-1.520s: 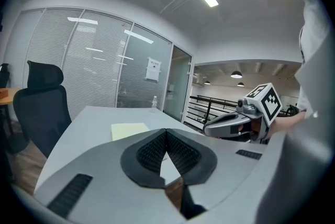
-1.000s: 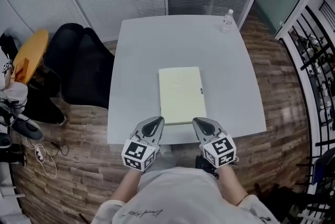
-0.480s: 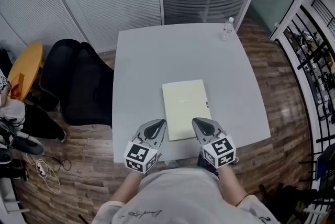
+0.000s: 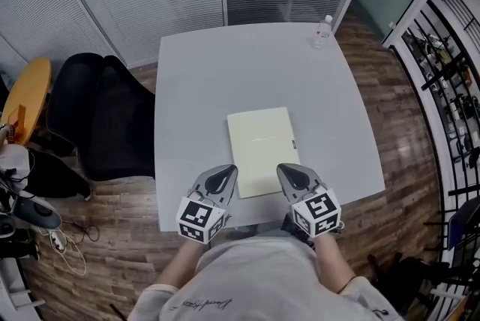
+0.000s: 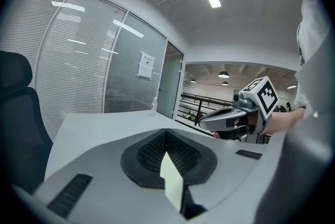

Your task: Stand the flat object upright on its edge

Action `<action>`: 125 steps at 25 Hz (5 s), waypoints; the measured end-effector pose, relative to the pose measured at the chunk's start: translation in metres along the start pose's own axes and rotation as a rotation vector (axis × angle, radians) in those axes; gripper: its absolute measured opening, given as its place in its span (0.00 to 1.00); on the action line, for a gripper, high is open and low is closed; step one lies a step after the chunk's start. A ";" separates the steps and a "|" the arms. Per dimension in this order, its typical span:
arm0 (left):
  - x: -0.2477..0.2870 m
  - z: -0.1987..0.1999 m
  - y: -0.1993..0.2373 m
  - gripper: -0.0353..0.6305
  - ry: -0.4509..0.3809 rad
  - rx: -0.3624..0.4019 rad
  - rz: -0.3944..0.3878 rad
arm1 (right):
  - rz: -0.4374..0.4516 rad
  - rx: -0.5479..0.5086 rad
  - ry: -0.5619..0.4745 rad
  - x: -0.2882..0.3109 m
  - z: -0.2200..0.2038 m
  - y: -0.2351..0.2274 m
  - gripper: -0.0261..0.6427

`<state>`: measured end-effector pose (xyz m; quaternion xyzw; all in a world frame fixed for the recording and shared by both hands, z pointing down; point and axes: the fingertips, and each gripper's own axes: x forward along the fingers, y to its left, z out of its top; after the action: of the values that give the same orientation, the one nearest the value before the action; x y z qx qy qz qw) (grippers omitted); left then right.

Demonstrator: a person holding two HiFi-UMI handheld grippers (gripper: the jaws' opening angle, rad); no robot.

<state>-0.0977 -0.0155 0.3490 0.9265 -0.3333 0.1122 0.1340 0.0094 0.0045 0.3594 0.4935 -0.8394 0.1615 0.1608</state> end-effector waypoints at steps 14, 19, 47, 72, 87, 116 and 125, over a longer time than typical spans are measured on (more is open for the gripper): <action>0.015 -0.003 0.002 0.07 0.049 -0.021 0.043 | 0.034 0.000 0.016 0.005 0.006 -0.027 0.08; 0.020 -0.009 0.006 0.07 0.068 -0.029 0.051 | 0.026 0.012 0.036 0.007 0.000 -0.039 0.08; 0.028 -0.076 0.022 0.07 0.222 -0.139 0.084 | -0.007 0.072 0.188 0.020 -0.061 -0.076 0.08; 0.050 -0.132 0.047 0.11 0.353 -0.251 0.126 | -0.046 0.130 0.317 0.042 -0.114 -0.115 0.12; 0.061 -0.152 0.063 0.33 0.383 -0.399 0.092 | -0.031 0.234 0.386 0.064 -0.139 -0.135 0.30; 0.093 -0.179 0.079 0.48 0.476 -0.656 -0.044 | 0.173 0.468 0.522 0.092 -0.162 -0.140 0.45; 0.097 -0.179 0.075 0.45 0.501 -0.672 -0.083 | 0.211 0.464 0.565 0.095 -0.163 -0.138 0.45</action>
<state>-0.0942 -0.0699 0.5592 0.7880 -0.2710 0.2134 0.5101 0.1054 -0.0627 0.5616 0.3634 -0.7492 0.4929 0.2524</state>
